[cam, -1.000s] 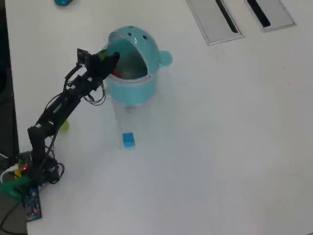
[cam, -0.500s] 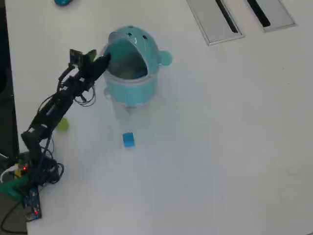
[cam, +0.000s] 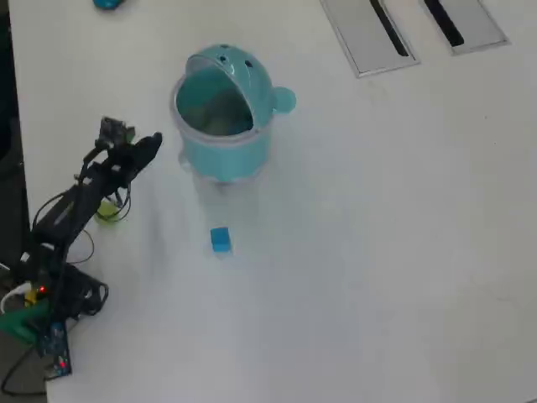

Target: Grasp RGB lego blocks and put them in the bin one by one.

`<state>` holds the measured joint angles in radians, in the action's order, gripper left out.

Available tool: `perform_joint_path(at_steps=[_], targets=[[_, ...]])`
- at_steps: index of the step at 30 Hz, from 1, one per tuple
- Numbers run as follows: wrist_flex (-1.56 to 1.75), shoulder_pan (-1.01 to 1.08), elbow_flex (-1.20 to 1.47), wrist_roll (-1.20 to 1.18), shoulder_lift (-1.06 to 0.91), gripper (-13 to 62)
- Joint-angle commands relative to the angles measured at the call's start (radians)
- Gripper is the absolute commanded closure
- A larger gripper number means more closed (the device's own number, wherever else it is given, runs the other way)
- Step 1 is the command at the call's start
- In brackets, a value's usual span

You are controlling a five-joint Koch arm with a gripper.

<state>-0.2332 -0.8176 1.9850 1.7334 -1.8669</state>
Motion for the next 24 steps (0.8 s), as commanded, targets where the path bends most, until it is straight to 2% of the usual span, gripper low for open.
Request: perform_joint_path(at_steps=[1,24], targets=[[0.003,-0.003,0.008,0.0,-0.075,20.8],[-0.035,-0.058,0.502,-0.002,-0.357,19.2]])
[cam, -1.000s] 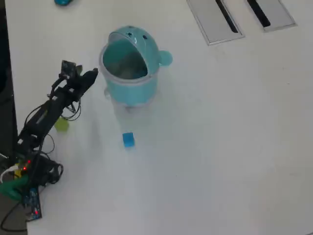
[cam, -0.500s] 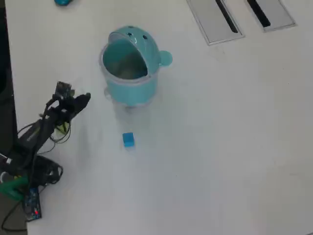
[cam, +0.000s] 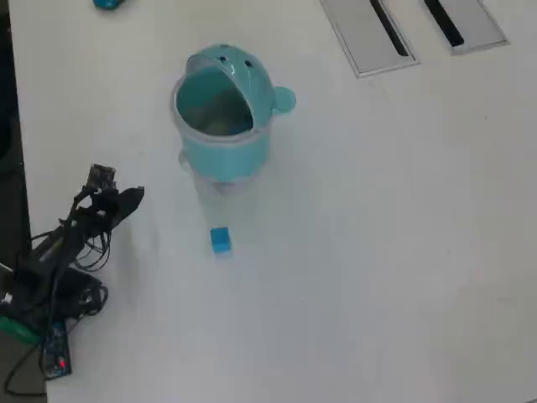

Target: Grasp RGB lego blocks and put them in the bin one by one.

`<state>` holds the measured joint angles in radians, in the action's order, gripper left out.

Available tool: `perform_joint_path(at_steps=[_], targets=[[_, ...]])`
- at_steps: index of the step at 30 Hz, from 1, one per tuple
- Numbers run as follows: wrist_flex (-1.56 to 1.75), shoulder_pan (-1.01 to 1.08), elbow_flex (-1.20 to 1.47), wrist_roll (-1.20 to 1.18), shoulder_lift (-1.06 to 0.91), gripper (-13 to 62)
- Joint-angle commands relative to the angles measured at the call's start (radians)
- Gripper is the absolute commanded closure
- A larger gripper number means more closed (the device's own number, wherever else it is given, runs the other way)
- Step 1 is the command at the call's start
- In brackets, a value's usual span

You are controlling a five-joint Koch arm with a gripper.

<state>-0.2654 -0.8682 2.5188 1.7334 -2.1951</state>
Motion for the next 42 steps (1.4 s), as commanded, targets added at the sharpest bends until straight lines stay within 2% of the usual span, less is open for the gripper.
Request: perform_joint_path(at_steps=[1,14,16,42], targets=[[-0.008,-0.009,-0.017,-0.002,-0.041,19.2],[-0.037,-0.011,0.118,-0.014,-0.16,19.2],[-0.041,-0.012,0.137,-0.014,-0.164,17.3],[-0.117,-0.258,0.16,-0.031,-0.163,16.3]])
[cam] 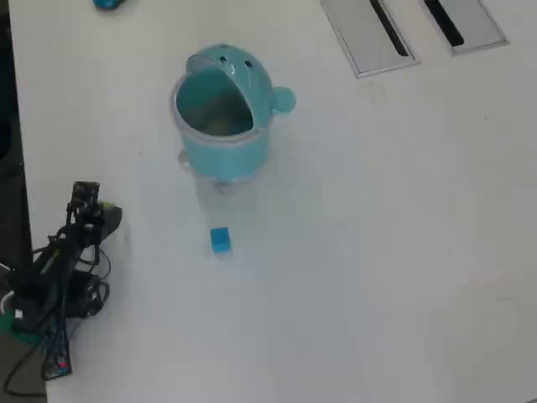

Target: Grasp RGB lego blocks and put them in the bin one by one.

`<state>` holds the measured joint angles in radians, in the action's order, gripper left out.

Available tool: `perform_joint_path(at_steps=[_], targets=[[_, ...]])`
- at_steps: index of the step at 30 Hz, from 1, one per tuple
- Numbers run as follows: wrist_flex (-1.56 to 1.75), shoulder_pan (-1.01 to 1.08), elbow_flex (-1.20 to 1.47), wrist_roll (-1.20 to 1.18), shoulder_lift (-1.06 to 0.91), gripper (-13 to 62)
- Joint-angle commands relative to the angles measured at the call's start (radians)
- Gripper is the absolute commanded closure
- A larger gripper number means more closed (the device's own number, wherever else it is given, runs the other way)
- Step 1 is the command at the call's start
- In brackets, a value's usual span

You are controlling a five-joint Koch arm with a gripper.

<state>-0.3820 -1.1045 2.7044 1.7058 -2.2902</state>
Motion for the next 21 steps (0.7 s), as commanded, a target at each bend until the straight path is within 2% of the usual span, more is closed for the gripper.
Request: perform_joint_path(at_steps=[1,13,21], targets=[[0.002,-0.034,-0.025,-0.012,-0.067,16.3],[0.023,-0.029,-0.003,-0.011,-0.017,17.3],[-0.006,0.006,-0.025,-0.017,0.028,20.6]])
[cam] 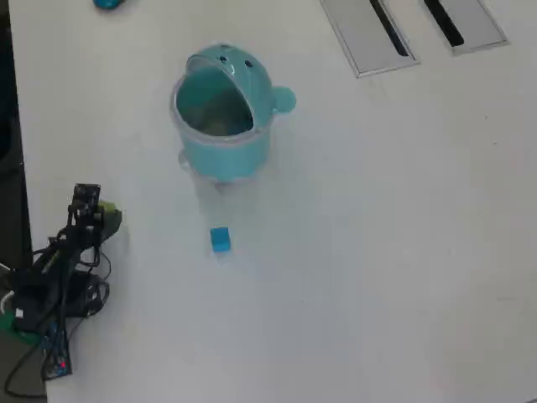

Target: Grasp RGB lego blocks and put them in the bin one by one.

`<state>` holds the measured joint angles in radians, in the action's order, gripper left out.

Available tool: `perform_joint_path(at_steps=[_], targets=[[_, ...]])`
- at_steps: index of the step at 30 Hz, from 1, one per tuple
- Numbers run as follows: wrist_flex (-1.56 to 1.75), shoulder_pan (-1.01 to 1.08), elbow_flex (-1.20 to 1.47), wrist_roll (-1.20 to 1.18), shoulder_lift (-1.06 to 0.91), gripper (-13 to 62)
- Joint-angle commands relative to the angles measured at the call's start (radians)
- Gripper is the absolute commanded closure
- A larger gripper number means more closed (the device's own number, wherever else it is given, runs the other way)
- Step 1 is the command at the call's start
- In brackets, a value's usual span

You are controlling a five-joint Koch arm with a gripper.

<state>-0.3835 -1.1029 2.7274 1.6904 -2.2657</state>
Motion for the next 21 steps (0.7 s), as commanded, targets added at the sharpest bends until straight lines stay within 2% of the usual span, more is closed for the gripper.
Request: perform_joint_path(at_steps=[1,8,21], targets=[[-0.023,0.002,-0.057,-0.003,0.009,20.6],[-0.087,-0.058,-0.114,-0.035,0.057,20.6],[0.002,-0.1,-0.187,-0.051,0.216,20.6]])
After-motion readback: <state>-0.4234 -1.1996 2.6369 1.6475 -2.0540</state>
